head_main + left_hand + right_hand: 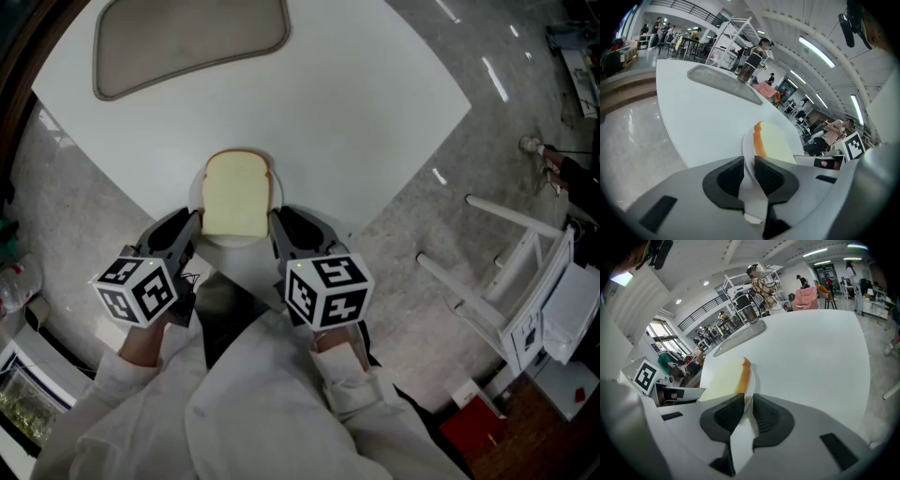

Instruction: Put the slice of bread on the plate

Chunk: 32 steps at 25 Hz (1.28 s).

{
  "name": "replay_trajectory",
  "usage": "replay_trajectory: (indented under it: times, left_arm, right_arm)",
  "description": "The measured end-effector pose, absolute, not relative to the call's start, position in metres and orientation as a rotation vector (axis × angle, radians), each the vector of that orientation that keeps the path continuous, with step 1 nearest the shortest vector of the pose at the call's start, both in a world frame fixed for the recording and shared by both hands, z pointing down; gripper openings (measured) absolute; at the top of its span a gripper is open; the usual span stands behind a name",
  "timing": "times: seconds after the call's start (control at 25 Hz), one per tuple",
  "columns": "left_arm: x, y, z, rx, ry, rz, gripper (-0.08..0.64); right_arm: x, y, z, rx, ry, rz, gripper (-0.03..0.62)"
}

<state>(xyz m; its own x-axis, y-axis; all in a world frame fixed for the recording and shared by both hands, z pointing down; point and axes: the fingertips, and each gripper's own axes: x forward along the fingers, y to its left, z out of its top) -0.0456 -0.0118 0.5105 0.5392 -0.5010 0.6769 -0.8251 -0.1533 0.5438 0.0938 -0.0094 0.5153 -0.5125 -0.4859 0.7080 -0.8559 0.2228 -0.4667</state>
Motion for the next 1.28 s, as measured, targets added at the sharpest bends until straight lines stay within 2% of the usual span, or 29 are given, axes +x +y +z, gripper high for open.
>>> replay_trajectory:
  times: [1.28]
  left_arm:
    - [-0.0418, -0.0142, 0.5067, 1.809, -1.074, 0.463, 0.064]
  right_arm:
    - [0.0981, -0.0059, 0.5133, 1.272, -2.018, 1.223, 0.052]
